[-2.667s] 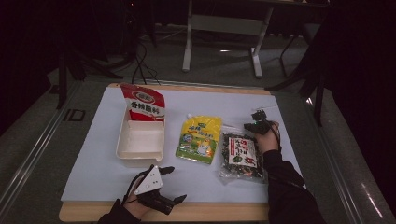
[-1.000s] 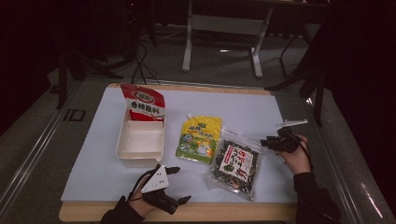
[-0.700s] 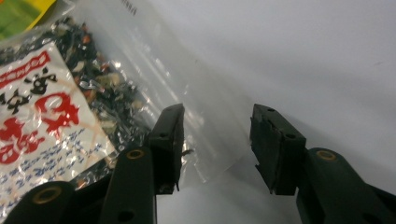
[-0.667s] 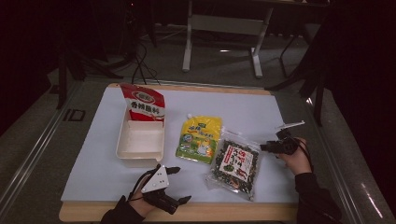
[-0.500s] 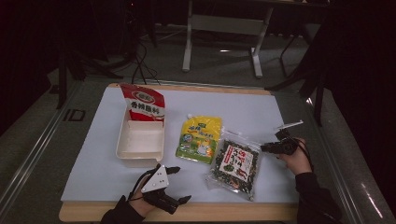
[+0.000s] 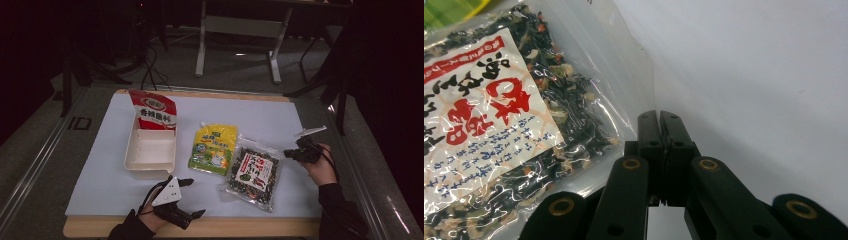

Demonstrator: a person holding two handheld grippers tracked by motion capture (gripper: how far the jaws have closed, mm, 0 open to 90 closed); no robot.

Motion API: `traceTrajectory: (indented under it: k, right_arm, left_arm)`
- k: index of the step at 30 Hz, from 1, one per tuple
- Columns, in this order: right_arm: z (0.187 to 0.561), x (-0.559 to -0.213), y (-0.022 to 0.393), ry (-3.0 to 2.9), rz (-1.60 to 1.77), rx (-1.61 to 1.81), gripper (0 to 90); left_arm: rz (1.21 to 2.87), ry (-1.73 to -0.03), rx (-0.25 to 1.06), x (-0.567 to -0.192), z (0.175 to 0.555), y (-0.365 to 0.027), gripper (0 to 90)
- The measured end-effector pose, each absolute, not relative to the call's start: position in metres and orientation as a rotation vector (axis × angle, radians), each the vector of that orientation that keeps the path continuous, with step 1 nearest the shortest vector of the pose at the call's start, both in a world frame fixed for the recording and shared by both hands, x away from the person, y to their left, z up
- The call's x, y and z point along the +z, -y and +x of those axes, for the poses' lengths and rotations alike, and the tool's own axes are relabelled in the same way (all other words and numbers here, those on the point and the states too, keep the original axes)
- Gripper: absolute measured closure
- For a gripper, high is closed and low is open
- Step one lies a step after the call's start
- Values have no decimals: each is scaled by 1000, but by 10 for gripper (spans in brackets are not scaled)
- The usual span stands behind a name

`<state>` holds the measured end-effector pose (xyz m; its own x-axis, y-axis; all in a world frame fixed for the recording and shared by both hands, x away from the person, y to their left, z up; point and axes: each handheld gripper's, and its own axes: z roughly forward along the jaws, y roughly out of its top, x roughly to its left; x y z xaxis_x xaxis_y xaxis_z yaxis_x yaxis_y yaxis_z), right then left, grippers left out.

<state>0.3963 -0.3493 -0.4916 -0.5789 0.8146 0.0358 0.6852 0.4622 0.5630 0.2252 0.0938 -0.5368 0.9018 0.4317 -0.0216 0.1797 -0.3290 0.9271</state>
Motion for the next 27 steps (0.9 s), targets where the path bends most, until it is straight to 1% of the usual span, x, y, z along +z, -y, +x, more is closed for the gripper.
traceTrajectory:
  k: [6, 15, 24, 27]
  right_arm:
    - [393, -473, 352, -2432, 1268, 851, 896]
    - [384, -447, 344, -2388, 1170, 890, 896]
    - [369, -420, 320, -2381, 1021, 943, 897]
    - [364, -412, 312, -2374, 975, 978, 897]
  left_arm:
    - [1912, -450, 270, -537, 226, -94, 35]
    - [1914, -452, 270, -537, 226, -94, 35]
    - [1907, -475, 281, -533, 228, -94, 35]
    - [1870, -482, 274, -530, 229, -96, 35]
